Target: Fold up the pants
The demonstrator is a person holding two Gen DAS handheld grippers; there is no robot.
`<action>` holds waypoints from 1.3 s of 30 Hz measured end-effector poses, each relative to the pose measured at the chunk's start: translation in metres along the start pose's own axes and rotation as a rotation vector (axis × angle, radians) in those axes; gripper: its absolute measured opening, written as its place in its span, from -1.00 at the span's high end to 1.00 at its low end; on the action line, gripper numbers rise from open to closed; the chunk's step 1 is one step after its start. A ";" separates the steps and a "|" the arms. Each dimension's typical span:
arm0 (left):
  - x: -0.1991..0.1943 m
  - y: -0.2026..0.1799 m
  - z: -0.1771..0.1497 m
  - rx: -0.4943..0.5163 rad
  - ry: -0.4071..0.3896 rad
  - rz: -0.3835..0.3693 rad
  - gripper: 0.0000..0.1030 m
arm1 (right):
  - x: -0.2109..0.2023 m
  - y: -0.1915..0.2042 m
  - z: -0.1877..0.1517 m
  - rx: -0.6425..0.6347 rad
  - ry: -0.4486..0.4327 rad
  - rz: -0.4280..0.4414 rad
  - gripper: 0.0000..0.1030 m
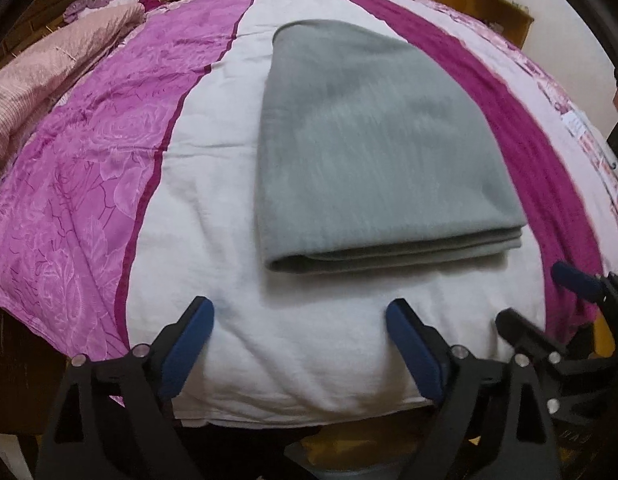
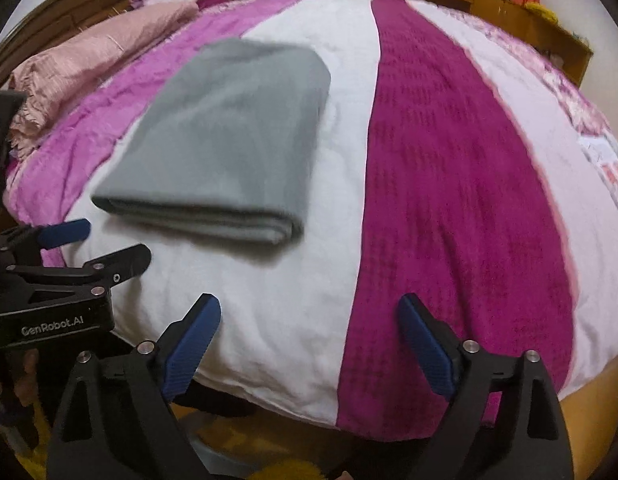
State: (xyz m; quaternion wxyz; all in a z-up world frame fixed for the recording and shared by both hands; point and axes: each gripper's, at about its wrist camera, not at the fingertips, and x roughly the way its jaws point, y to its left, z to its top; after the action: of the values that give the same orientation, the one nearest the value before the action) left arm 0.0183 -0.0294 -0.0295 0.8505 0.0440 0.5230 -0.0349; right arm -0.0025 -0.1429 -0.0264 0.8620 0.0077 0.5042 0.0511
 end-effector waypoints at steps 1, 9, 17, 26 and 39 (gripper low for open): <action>0.001 0.000 -0.001 -0.001 -0.001 0.005 -0.82 | 0.005 -0.001 -0.002 0.013 0.017 0.003 -0.67; 0.007 -0.001 -0.002 -0.012 -0.001 0.005 -0.91 | 0.014 -0.008 -0.003 0.046 0.024 0.026 -0.75; 0.009 -0.001 -0.002 -0.014 -0.006 0.005 -0.94 | 0.016 -0.007 -0.004 0.045 0.023 0.031 -0.81; 0.009 -0.001 -0.002 -0.015 -0.006 0.002 -0.94 | 0.017 -0.007 -0.004 0.046 0.022 0.032 -0.84; 0.009 0.000 -0.002 -0.017 -0.008 0.000 -0.95 | 0.017 -0.007 -0.004 0.046 0.022 0.032 -0.85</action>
State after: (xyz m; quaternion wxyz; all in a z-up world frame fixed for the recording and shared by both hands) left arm 0.0203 -0.0295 -0.0390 0.8528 0.0367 0.5201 -0.0306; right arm 0.0025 -0.1487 -0.0436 0.8551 0.0351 0.5145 0.0536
